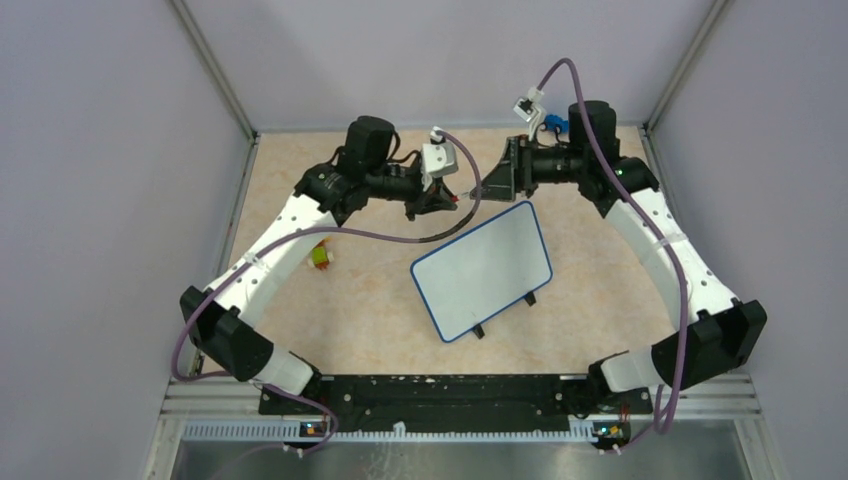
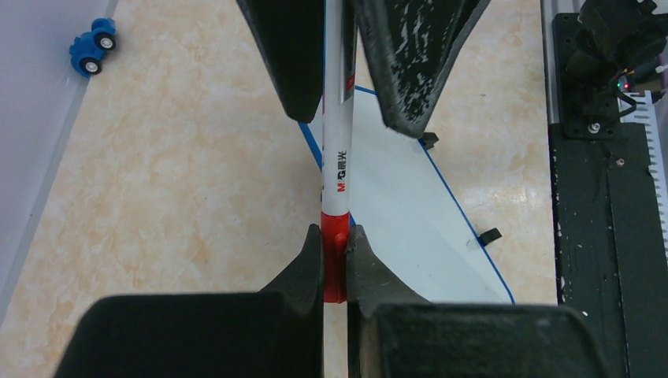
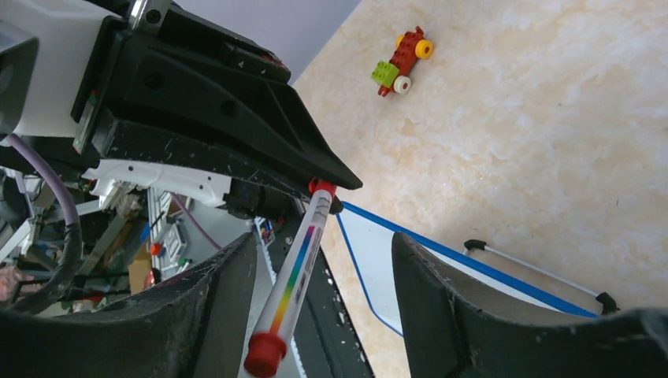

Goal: Write a sentence on the whiteboard
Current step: Open the whiteboard marker at the center of the board.

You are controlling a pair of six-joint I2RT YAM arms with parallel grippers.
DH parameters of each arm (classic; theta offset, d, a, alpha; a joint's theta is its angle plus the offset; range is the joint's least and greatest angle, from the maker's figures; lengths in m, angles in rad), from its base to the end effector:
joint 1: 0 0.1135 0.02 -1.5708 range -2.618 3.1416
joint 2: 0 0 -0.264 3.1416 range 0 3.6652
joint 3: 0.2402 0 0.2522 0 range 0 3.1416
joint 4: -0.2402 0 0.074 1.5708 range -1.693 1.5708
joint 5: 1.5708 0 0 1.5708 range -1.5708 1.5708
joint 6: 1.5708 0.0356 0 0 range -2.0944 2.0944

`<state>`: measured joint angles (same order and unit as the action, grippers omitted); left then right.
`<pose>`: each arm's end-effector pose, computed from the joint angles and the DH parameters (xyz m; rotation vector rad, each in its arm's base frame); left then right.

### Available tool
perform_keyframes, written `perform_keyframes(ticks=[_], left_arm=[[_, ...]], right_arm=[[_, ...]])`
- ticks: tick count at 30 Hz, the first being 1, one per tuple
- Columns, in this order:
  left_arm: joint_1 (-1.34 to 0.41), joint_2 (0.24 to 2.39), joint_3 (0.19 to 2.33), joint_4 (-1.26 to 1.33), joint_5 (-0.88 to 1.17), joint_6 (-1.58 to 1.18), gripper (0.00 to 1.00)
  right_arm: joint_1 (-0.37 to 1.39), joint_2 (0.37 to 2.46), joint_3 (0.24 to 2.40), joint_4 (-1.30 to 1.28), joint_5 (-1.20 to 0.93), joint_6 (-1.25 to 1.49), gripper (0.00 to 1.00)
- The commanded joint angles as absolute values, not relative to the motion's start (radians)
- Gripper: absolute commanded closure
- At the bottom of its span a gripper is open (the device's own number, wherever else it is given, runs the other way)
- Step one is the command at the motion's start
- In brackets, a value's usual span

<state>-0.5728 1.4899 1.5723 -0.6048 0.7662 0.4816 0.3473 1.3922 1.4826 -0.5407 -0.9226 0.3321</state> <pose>0.2591 -0.1965 0.4069 1.3993 1.4837 -0.8520 0.2702 0.1280 0.4136 -0.6359 1.9861 1.3492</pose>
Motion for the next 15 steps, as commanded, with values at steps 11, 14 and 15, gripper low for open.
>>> perform_keyframes(ticks=[11,14,15], left_arm=[[-0.677,1.489,1.600,-0.708,0.638,0.644,1.00],[-0.685,1.494,1.605,-0.716,0.624,0.656,1.00],[-0.689,1.498,1.609,-0.723,0.615,0.664,1.00]], right_arm=[[0.420,1.430,1.516,-0.636,-0.895,0.226,0.65],[0.422,1.436,1.520,-0.672,-0.891,0.200,0.67],[0.422,1.438,1.522,-0.686,-0.889,0.189,0.67]])
